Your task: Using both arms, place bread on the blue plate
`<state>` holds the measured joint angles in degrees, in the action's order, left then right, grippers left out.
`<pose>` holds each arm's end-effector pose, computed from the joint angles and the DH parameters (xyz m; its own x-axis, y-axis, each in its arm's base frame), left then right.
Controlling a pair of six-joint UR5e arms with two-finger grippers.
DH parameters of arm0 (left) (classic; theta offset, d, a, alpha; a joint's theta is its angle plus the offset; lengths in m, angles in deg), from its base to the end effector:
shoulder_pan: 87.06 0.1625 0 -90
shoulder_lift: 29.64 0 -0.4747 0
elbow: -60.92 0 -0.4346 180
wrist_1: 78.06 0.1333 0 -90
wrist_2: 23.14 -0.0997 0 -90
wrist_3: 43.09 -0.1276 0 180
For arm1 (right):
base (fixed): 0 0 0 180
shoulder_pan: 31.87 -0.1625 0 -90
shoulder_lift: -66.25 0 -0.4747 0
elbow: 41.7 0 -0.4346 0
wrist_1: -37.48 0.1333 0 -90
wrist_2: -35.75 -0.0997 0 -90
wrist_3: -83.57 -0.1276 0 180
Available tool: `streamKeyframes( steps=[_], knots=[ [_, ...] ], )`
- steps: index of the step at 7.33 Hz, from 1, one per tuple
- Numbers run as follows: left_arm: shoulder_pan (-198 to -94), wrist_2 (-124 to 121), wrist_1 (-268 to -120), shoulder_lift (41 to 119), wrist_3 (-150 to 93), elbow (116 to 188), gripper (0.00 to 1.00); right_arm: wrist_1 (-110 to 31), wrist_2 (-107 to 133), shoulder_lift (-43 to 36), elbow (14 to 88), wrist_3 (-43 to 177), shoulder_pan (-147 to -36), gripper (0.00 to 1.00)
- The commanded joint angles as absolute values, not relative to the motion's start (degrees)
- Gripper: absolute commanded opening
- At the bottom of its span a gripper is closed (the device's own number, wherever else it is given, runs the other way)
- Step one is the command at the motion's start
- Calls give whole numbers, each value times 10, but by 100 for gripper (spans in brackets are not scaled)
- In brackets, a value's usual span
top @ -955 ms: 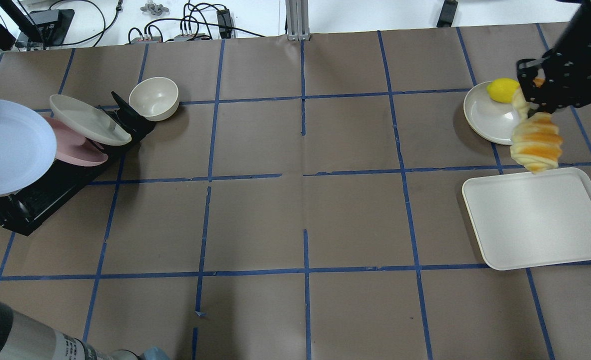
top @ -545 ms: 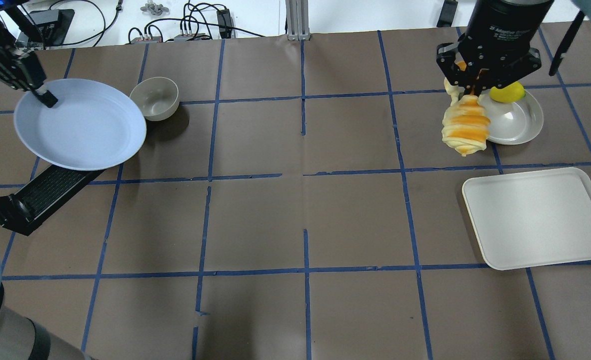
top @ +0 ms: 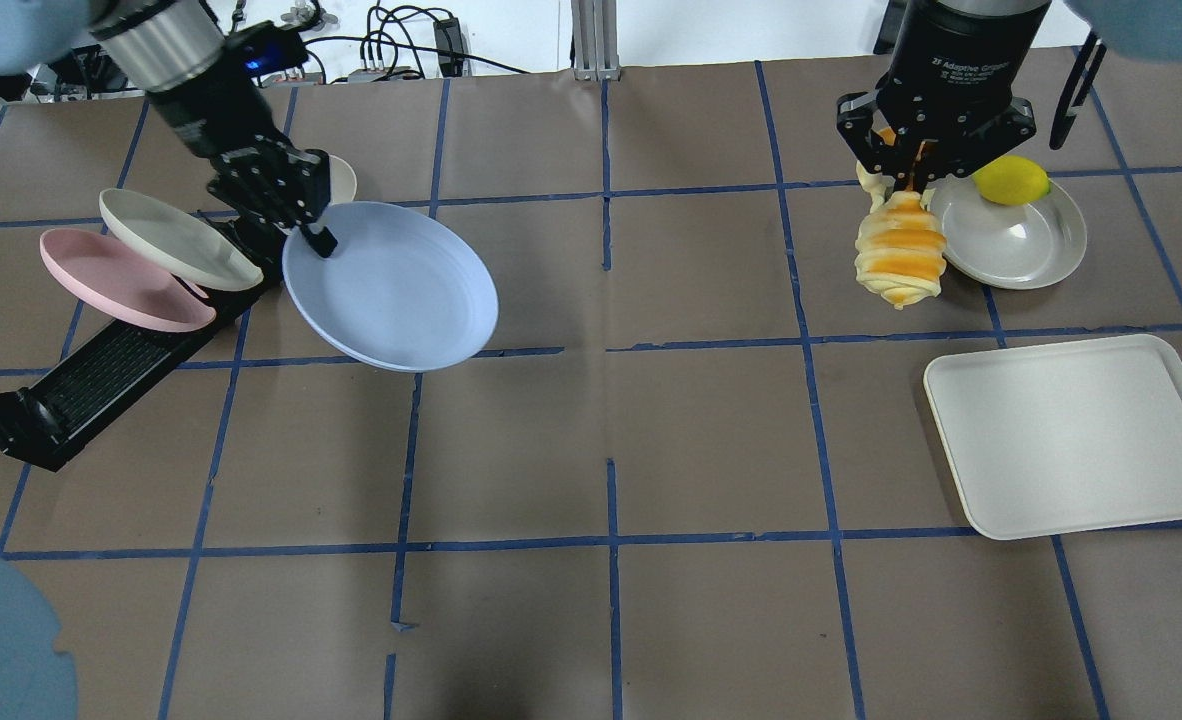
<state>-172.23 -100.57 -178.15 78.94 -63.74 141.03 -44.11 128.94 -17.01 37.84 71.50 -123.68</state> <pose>-0.1070 -0.6465 0.3968 -0.9327 0.1905 0.3063 0.2663 0.9364 0.2286 0.1444 -0.5741 0.5270 -0.9823 0.1730 0.0713 0.1779 0.9817 0.0684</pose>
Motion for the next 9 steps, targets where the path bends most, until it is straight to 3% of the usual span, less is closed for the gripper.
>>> streamKeyframes(
  steps=[1,6,8,9],
  knots=[
    [-1807,-1004,-1621,796,-546,1506,12,-442,1292,-166,377,717,-1257,7],
    [-1840,-921,-1498,862,-524,1536,12,-450,1292,-164,394,719,-1259,7],
    [-1843,-907,-1468,870,-512,1536,14,-457,1292,-158,394,719,-1259,7],
    [-1846,-904,-1456,878,-510,1536,21,-458,1293,-157,393,719,-1259,7]
  ],
)
